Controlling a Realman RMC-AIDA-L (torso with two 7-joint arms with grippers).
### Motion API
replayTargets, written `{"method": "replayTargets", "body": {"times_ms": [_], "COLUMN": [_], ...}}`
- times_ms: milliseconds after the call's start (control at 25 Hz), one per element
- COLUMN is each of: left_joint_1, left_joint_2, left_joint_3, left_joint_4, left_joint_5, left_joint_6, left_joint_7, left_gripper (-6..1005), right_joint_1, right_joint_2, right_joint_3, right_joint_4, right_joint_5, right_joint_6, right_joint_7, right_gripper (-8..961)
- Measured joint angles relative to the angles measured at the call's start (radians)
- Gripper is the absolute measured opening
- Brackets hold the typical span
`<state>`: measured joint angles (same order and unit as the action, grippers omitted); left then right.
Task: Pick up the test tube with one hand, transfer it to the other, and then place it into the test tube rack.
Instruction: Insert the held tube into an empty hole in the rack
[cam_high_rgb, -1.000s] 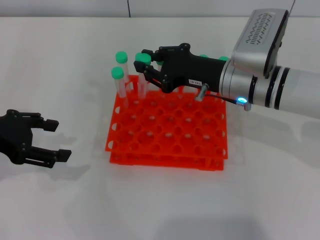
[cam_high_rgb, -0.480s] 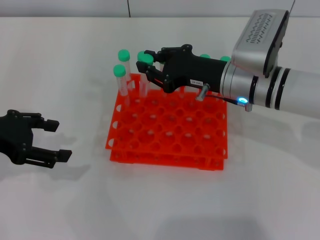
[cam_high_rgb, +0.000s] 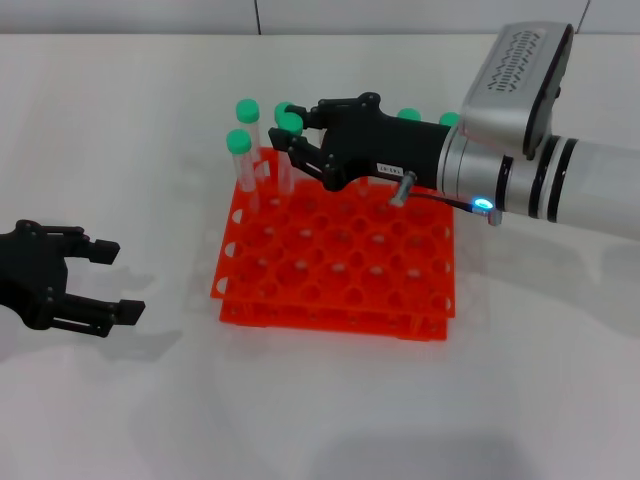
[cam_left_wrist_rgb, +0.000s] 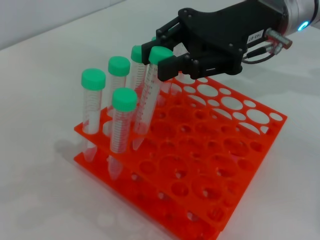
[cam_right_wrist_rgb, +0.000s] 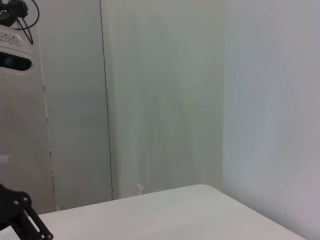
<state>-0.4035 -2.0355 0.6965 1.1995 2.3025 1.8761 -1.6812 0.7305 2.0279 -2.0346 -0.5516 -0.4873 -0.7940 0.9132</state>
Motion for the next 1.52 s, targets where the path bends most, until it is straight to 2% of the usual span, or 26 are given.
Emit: {"method": "replayTargets", "body": {"times_ms": [1520], "left_joint_1": [-0.002], "left_joint_2": [0.000], "left_joint_3": [0.000], "left_joint_4": [-0.001], "left_joint_5": [0.000], "left_joint_6": [-0.002], "left_joint_7": [0.000], "left_gripper": [880], "right_joint_1": [0.016], "right_joint_2": [0.000], "right_joint_3": [-0.001], "right_joint_4": [0.000], "right_joint_5": [-0.003], "right_joint_6": [0.022], "right_joint_7": [0.036], "right_gripper": [280]}}
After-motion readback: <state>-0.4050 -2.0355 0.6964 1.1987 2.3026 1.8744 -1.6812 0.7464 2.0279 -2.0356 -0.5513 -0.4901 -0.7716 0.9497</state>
